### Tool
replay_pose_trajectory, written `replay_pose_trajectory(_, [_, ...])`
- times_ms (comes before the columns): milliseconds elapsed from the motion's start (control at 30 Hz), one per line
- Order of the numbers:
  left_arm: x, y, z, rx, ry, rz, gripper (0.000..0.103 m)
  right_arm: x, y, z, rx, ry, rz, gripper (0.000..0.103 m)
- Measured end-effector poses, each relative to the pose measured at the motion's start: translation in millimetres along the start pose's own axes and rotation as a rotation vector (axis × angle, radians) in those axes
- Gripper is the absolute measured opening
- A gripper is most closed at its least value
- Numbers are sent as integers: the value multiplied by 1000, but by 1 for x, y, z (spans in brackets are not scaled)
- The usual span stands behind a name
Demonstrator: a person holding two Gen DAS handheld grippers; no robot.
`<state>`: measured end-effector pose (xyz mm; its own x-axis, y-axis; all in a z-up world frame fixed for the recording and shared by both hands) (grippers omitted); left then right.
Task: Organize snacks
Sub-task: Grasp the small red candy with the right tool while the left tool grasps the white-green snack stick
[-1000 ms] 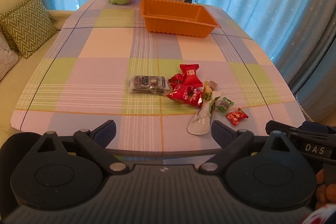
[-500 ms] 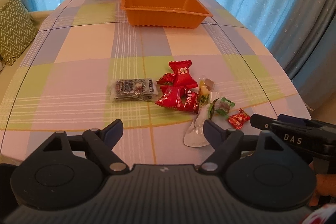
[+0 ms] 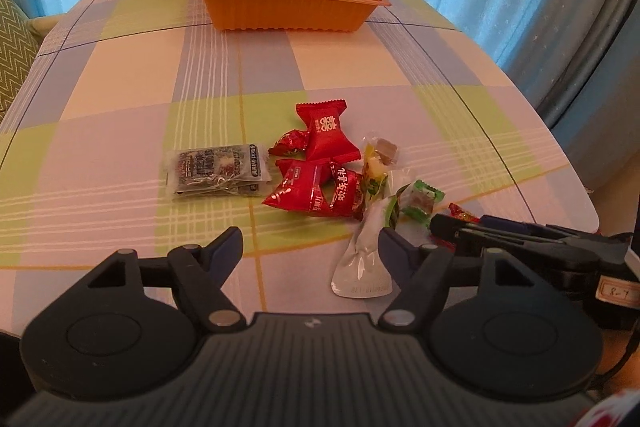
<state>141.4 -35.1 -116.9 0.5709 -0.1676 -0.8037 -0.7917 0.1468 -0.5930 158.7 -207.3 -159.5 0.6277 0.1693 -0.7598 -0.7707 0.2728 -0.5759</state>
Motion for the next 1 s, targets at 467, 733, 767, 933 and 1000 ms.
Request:
replay_pose_trajectory(467, [6,-1,-8,7,33,-3,71,-4,7,-2,-47,88,-31,50])
replay_pose_trajectory(733, [8,-2,-12,34,75,-18,71,1,5,3,-127,73,-35,23])
replay_pose_trajectory(767, [8,-3,-14,43,81,-22,70,1,6,3,-130,74,-36,22])
replay_pose_trajectory(933, [13,-8,-28,114,133,-38,61,-8,-4,-12,-63,86,-81,21])
replay_pose_trajectory(1000, [19,-10,-36,157,146,-37,58,-10,-7,-18,-42,96,-90,21])
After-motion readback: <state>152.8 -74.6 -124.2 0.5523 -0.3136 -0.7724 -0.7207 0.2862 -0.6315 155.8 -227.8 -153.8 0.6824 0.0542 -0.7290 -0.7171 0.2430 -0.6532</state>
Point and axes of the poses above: each gripper's, at about its wrist camera, not at the fingertips, and x roughly the way its jaws point, z to its left, y to its underside, the point moved 7 cm from there along x, roughly the way its jaws point, and after that the axes turned 9 degrees about x, right-handed, at the moved point
